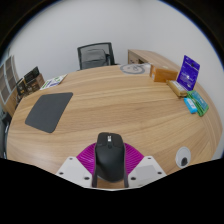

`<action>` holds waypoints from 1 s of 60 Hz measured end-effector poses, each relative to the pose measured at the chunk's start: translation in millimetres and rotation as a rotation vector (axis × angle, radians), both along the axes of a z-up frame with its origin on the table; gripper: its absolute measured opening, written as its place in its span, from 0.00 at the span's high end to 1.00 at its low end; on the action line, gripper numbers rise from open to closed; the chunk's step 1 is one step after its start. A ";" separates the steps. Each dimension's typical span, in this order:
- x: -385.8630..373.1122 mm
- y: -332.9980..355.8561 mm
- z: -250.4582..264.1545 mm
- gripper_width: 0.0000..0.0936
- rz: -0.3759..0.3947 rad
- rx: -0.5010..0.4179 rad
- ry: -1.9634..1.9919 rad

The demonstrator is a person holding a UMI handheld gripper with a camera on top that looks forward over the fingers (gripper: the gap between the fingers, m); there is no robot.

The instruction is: Arrange mouse

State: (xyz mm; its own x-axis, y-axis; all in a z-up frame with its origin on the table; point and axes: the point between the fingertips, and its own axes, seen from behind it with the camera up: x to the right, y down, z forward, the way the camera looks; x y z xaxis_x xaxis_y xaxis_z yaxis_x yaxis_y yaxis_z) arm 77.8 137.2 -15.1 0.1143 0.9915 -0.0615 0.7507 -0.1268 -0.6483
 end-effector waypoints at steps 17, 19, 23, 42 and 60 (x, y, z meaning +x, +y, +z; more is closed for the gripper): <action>-17.1 19.9 87.7 0.64 -0.029 0.046 0.081; -26.4 18.1 105.6 0.64 -0.033 0.049 0.105; -43.7 8.3 135.6 0.64 -0.002 0.063 0.139; -126.7 -126.9 198.5 0.64 0.164 0.067 0.241; -180.3 -268.9 101.6 0.64 0.323 0.062 0.154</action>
